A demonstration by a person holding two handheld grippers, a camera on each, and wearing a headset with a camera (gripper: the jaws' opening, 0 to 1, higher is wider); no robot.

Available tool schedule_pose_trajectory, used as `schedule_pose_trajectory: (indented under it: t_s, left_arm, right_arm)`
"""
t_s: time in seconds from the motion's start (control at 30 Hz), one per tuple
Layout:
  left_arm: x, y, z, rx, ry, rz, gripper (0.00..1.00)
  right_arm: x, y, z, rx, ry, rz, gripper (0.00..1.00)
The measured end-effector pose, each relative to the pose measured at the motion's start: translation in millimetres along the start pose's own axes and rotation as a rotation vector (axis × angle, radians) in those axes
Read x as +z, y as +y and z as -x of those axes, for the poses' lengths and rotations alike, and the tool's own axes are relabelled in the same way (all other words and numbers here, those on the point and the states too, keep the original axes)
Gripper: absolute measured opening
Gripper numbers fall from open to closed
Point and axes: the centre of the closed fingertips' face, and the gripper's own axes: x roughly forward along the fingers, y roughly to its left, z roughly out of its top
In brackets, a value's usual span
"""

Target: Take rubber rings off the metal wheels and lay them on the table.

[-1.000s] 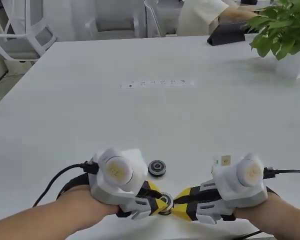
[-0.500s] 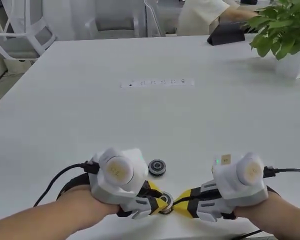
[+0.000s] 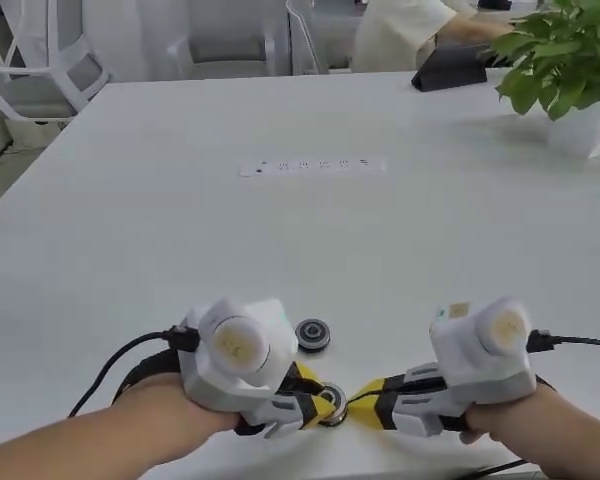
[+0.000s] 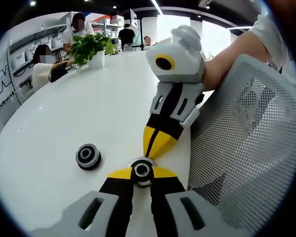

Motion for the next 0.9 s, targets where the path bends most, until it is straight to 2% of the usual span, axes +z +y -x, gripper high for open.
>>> schedule_pose_trajectory:
  t_s: [0.1, 0.17, 0.27, 0.4, 0.73, 0.9]
  left_arm:
    - [0.2, -0.4, -0.1, 0.003, 0.001, -0.009, 0.07]
    - [0.2, -0.1, -0.1, 0.003, 0.002, -0.007, 0.07]
    - [0.2, -0.1, -0.2, 0.004, 0.002, -0.006, 0.07]
    - [0.4, 0.0, -0.6, 0.01, 0.005, -0.005, 0.07]
    - [0.0, 0.6, -0.8, 0.015, 0.008, 0.001, 0.07]
    - [0.2, 1.0, -0.9, 0.018, 0.007, 0.002, 0.07]
  right_arm:
    - [5.3, -5.4, 2.2, -0.014, -0.043, -0.047, 0.0]
    - [7.8, -4.0, 3.2, -0.002, -0.067, -0.098, 0.0]
    - [9.2, -2.7, 3.7, 0.005, -0.08, -0.103, 0.0]
    - [13.0, -0.5, 3.6, 0.017, -0.091, -0.108, 0.0]
    - [14.5, 1.8, 3.0, 0.025, -0.082, -0.138, 0.0]
    - [15.8, 3.1, 3.1, 0.027, -0.086, -0.125, 0.0]
